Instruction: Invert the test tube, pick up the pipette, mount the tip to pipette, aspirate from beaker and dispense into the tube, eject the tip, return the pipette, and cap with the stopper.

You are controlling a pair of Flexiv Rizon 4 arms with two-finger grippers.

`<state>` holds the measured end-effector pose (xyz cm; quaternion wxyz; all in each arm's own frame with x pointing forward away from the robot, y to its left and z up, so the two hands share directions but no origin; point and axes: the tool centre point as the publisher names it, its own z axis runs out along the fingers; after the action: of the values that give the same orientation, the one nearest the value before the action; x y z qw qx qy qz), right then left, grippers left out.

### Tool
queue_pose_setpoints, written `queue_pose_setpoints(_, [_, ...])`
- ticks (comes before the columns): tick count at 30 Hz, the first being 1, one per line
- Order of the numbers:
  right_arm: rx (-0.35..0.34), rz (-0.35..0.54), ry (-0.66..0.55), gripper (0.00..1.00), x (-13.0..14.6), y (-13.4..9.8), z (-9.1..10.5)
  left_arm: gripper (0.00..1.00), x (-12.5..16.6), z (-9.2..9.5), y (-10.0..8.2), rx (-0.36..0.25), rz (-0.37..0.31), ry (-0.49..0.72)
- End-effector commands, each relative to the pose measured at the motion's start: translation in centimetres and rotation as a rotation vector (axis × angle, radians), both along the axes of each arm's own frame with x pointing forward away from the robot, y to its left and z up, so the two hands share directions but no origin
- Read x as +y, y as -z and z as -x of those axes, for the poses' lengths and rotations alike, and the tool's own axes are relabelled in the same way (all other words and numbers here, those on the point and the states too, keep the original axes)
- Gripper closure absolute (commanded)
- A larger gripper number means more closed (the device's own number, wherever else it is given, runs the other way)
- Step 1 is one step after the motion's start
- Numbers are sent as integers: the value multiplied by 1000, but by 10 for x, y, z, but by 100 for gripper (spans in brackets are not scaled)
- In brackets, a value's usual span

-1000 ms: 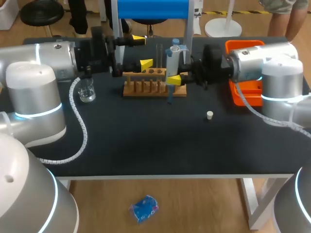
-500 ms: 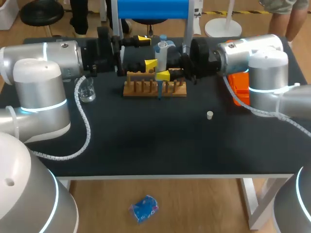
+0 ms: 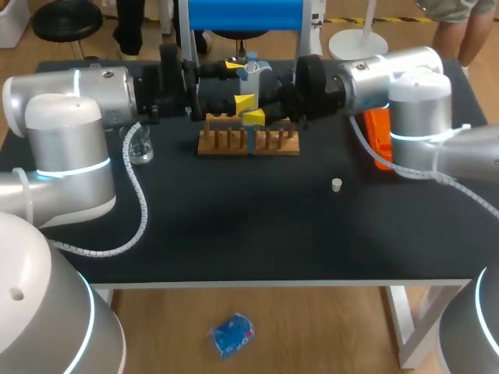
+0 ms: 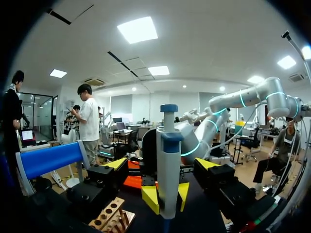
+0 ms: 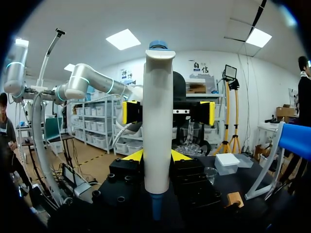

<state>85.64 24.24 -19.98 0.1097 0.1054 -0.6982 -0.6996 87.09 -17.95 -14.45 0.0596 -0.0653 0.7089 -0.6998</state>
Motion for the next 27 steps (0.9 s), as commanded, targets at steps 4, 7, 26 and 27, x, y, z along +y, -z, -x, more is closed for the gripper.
queue_pose_setpoints(4, [3,5,-9,100,4,0,-3,10,-3,-1,2,2,3,9])
queue_pose_setpoints(7, [5,5,-10,100,5,0,-4,22,-3,-1,2,2,5,10])
queue_pose_setpoints(26, [17,-2,-3,100,5,4,-6,52,-2,-3,4,2,13,9])
queue_pose_setpoints(27, [17,-2,-3,100,5,4,-6,54,-2,-3,4,1,13,9])
